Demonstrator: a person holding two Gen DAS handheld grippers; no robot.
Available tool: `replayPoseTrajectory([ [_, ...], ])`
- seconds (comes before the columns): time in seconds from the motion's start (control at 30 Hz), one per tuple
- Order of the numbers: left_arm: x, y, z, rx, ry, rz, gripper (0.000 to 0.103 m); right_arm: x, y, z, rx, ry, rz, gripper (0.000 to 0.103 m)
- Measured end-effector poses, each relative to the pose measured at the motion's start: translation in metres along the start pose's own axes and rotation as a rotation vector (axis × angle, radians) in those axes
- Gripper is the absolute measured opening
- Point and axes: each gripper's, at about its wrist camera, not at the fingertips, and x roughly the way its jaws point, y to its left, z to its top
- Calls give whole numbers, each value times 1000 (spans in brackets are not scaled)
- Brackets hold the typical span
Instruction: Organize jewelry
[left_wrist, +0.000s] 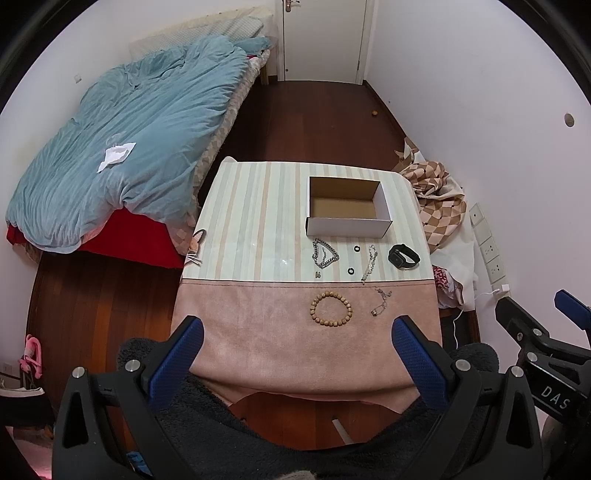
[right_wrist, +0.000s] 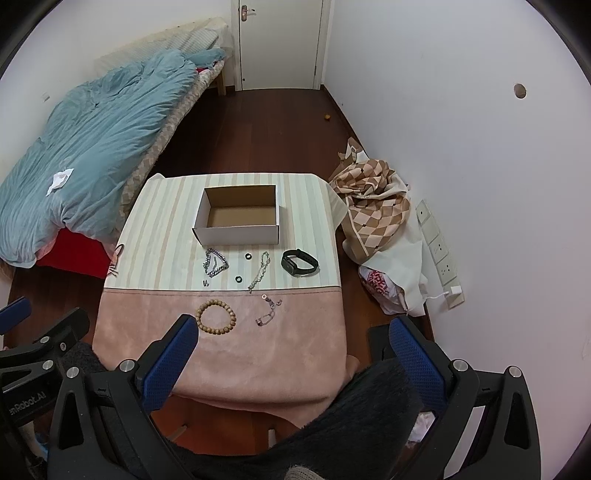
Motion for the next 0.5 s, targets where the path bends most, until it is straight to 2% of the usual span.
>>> replayPoseTrajectory([
  [0.5,-6,-4,0,2,-6,-3,103,-5,-4,-1,4,-7,-4,103],
])
